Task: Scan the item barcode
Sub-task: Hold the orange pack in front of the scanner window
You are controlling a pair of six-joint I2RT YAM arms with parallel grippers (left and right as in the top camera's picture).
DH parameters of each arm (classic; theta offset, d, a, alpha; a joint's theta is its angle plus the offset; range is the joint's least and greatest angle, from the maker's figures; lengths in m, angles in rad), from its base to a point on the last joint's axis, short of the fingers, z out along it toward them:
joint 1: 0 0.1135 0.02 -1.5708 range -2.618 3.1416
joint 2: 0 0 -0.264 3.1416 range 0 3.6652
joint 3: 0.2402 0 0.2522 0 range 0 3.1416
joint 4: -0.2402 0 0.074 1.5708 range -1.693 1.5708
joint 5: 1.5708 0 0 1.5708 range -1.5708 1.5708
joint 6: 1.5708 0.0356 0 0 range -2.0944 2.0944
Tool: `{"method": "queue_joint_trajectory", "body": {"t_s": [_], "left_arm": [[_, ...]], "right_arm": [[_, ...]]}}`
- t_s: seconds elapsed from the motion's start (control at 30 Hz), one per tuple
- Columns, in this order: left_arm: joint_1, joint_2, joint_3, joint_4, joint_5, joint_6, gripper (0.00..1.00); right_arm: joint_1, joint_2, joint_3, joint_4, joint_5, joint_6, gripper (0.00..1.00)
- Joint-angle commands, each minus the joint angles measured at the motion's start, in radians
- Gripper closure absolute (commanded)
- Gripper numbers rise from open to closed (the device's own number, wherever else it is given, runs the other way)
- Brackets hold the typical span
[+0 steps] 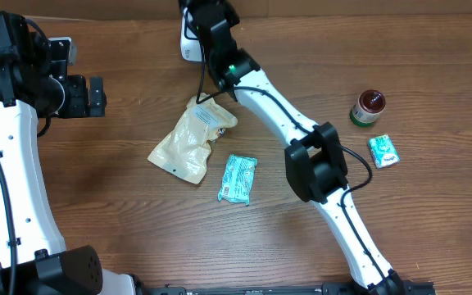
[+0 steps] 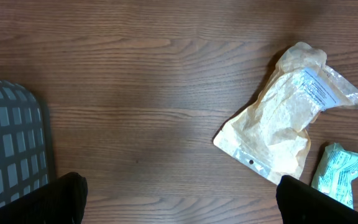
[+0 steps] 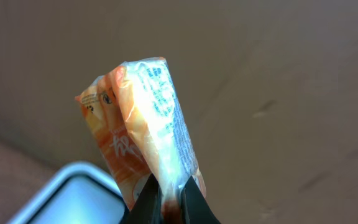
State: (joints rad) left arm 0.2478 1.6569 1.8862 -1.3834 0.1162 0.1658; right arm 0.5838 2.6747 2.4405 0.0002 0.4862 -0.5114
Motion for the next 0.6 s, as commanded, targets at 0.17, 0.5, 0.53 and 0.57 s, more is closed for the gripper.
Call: {"method": "queue_joint_trajectory", "body": {"t_s": [0.17,0.5,0.53,0.57], "left_arm": [[-0.013,0.005,0.0,0.0,0.0,0.021,0.0],[-0.013,0.005,0.0,0.0,0.0,0.021,0.0],[-0.013,0.005,0.0,0.0,-0.001,0.021,0.0],[-0.013,0.005,0.0,0.0,0.0,0.021,0.0]], "right_arm": [[-0.011,0.082,0.02,0.006,-0.069,-0.161,0.96],[-0.01,0.082,0.02,-0.001,-0.06,-0.201,0.96],[-0.01,0.082,0.02,-0.001,-0.061,-0.201,0.96],[-0.01,0.082,0.02,-0.001,-0.062,-0.2,0.96]]}}
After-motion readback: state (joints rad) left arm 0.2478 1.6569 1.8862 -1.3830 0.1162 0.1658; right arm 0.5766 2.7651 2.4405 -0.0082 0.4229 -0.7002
